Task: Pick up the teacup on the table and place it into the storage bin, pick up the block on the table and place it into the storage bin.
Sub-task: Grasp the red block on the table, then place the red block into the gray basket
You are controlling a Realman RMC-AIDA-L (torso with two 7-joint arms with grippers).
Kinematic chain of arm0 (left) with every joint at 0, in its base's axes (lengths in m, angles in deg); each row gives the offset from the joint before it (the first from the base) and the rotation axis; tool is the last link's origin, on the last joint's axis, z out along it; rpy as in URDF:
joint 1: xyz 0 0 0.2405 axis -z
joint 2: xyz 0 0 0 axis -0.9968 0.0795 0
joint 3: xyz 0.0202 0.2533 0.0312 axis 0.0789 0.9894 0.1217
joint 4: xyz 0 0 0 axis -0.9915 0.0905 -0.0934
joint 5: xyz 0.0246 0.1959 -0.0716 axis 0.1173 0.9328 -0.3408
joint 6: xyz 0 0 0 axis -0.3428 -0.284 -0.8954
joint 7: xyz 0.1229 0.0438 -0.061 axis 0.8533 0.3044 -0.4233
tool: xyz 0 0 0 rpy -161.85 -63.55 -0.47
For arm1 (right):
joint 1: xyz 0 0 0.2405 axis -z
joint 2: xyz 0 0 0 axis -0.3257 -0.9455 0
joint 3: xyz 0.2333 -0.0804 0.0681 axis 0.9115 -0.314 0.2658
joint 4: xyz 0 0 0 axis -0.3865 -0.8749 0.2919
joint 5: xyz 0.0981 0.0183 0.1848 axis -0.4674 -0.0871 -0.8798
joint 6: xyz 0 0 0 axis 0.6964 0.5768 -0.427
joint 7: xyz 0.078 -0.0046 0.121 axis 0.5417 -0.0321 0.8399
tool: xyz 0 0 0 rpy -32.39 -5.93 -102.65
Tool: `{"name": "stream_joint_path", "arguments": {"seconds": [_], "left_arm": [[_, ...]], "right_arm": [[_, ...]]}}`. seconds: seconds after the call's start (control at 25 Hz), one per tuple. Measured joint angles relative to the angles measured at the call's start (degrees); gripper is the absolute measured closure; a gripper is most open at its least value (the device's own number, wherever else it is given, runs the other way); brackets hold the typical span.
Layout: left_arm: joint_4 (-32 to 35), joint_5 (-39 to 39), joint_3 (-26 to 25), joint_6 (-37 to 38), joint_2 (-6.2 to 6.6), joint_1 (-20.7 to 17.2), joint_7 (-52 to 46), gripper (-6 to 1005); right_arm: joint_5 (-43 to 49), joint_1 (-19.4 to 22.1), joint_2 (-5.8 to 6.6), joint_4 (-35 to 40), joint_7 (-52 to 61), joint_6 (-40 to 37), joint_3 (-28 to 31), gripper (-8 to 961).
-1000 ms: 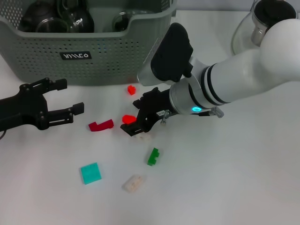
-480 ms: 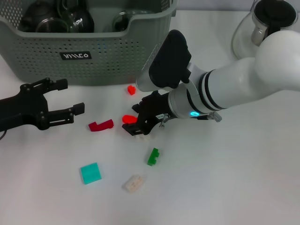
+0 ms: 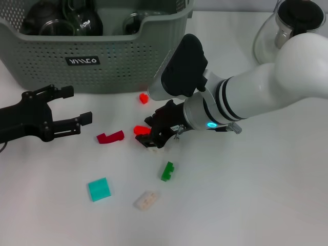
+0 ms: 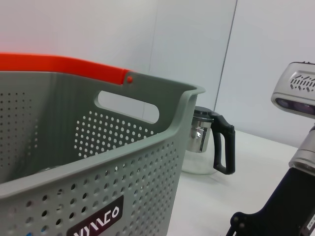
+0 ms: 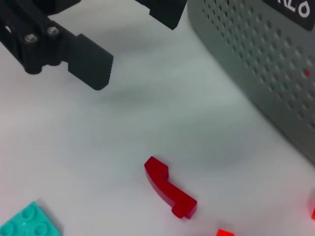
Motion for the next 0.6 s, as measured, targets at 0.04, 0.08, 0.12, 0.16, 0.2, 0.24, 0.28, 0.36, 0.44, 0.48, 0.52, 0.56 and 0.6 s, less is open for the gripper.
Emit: {"name": "stream_joint_path", "arguments": {"seconds": [0.04,0.08,0.12,0.16,0.2,0.24,0.28,0.36,0.44,0.48,0.52,0.56,0.6], "left_arm": [[0.0,0.0,0.0,0.0,0.00,0.0,0.0,127],[0.0,0.0,0.0,0.0,0.00,0.0,0.0,127],[0.0,0.0,0.0,0.0,0.00,0.1,0.0,127],[0.0,0.0,0.0,0.0,0.00,0.1,0.0,127],[0.0,0.0,0.0,0.0,0.00,0.1,0.0,127],[0.0,0.0,0.0,0.0,0.00,0.1,0.0,127],[0.0,0.0,0.0,0.0,0.00,0.1,0.0,127],[0.0,0.0,0.0,0.0,0.00,0.1,0.0,127],[0.0,0.0,0.0,0.0,0.00,0.1,0.0,127],[0.0,0.0,0.0,0.0,0.03,0.1,0.0,127],[0.0,0.0,0.0,0.0,0.06,0.0,0.0,127],[0.0,-0.1,0.0,0.0,0.12,-0.1,0.0,127],[0.0,-0.1,0.0,0.0,0.19,-0.2,0.0,127]], "right_arm": [[0.0,-0.1,0.00,-0.1,0.3,-0.2,0.0,356],[-0.1,-0.1,0.00,-0.2,0.5,-0.5,0.0,357],[-0.3,-0.3,0.00,-0.3,0.6,-0.7,0.0,359],[-0.6,-0.5,0.00,-0.6,0.7,-0.8,0.0,361],[-1.0,-0.7,0.00,-0.9,0.7,-0.9,0.0,362],[-1.4,-0.8,0.00,-1.1,0.7,-1.0,0.0,364],[-1.8,-1.0,0.03,-1.2,0.5,-1.2,0.0,458],[-2.3,-1.1,0.10,-1.2,0.2,-1.4,0.0,563],[-2.4,-1.0,0.21,-0.6,0.2,-1.4,0.1,586],[-2.4,-0.8,0.33,-0.1,0.2,-1.4,0.1,598],[-2.3,-0.6,0.48,0.6,0.2,-1.6,0.2,609],[-2.2,-0.3,0.67,1.4,0.1,-1.9,0.3,621],[-2.0,0.0,0.87,2.3,0.1,-2.5,0.6,621]]}}
